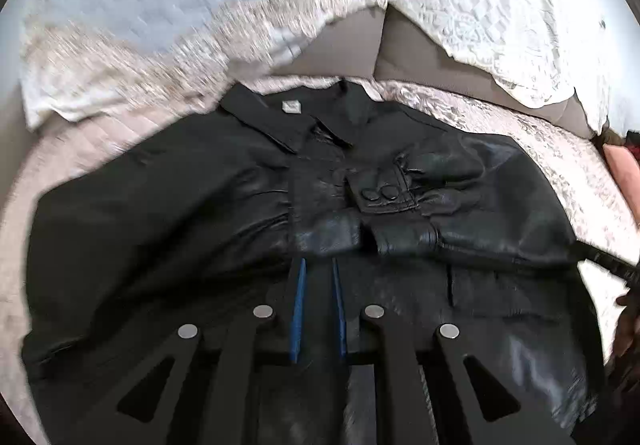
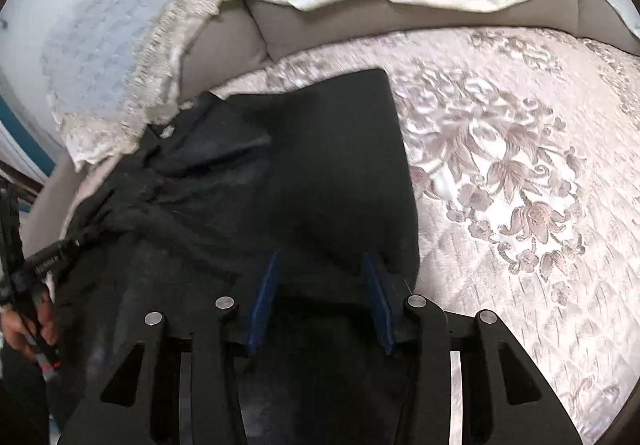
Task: Fold large clothes
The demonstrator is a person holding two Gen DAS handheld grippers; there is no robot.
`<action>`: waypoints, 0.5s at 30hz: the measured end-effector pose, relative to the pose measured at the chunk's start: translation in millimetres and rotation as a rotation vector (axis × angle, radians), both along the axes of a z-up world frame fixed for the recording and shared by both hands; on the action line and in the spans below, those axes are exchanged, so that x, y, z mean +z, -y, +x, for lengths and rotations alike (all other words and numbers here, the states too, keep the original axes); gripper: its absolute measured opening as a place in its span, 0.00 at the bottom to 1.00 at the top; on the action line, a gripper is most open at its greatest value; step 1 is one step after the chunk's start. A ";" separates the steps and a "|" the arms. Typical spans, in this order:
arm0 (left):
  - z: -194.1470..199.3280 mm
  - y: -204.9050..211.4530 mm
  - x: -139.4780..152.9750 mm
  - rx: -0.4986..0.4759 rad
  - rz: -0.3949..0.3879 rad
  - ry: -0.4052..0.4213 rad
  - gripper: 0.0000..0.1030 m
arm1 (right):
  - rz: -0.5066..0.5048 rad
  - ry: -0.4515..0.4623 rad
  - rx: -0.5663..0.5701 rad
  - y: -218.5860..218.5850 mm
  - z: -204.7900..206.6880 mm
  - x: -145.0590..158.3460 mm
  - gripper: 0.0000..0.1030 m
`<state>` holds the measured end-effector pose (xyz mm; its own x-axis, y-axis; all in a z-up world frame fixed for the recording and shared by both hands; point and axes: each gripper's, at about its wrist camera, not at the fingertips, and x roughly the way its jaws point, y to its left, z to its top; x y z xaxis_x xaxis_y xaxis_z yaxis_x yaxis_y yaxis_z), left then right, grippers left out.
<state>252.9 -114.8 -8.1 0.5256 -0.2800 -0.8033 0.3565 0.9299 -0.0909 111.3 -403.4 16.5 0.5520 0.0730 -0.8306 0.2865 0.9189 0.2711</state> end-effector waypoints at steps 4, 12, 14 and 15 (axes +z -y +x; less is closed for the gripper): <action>-30.9 -27.5 13.5 0.027 -0.031 0.023 0.27 | -0.018 0.038 0.044 -19.9 -19.4 19.4 0.42; -97.1 -101.0 12.6 0.126 -0.036 0.016 0.41 | 0.016 0.095 0.083 -52.3 -84.2 45.8 0.54; -108.1 -120.4 9.2 0.158 -0.032 0.001 0.43 | 0.018 0.088 0.071 -54.9 -95.8 46.9 0.59; -113.9 -130.6 8.0 0.175 -0.030 -0.004 0.44 | 0.018 0.083 0.060 -54.0 -106.2 46.6 0.60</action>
<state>139.1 15.7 -0.1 0.5656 -0.2083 -0.7980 0.1887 0.9746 -0.1207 5.1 -349.5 63.1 0.6132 0.1228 -0.7803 0.2067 0.9285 0.3086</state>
